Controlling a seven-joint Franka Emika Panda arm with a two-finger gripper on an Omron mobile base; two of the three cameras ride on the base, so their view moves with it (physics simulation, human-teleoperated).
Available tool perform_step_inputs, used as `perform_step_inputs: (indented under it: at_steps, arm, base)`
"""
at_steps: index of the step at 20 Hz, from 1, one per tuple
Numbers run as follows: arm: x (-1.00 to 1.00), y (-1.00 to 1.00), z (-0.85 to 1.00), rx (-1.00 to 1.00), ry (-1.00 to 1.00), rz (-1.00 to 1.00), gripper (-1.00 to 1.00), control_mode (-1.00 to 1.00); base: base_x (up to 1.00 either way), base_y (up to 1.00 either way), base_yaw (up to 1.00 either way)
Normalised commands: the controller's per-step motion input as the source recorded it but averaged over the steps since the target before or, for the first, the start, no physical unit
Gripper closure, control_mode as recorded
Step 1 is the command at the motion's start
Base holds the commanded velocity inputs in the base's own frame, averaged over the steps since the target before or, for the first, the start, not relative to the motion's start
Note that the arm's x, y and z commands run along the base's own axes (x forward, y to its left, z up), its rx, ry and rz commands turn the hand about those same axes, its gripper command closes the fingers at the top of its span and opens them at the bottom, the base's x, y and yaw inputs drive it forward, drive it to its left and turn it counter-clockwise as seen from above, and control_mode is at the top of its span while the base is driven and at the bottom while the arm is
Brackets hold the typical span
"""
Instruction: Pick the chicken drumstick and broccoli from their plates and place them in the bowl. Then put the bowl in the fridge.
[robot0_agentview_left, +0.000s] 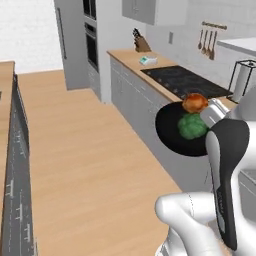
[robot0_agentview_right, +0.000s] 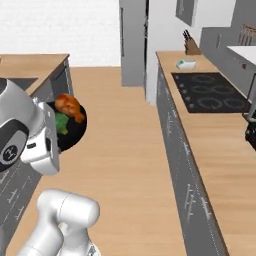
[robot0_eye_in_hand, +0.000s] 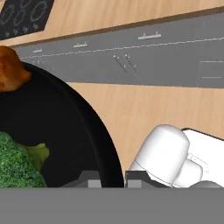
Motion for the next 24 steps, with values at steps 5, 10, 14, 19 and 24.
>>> perform_step_inputs:
  at_steps: [5, 10, 14, 19, 24]
  arm:
    - [0.0, 0.0, 0.0, 0.0, 0.0, 0.0, 1.0, 1.0]
    - [0.0, 0.0, 0.0, 0.0, 0.0, 0.0, 1.0, 1.0]
    - [0.0, 0.0, 0.0, 0.0, 0.0, 0.0, 1.0, 1.0]
    - [0.0, 0.0, 0.0, 0.0, 0.0, 0.0, 1.0, 1.0]
    - [0.0, 0.0, 0.0, 0.0, 0.0, 0.0, 1.0, 1.0]
  base:
    - [1.0, -0.1, 0.17]
    - [1.0, 0.42, 0.01]
    - [1.0, 0.58, 0.0]
    - [1.0, 0.73, 0.0]
    - [1.0, 0.62, 0.0]
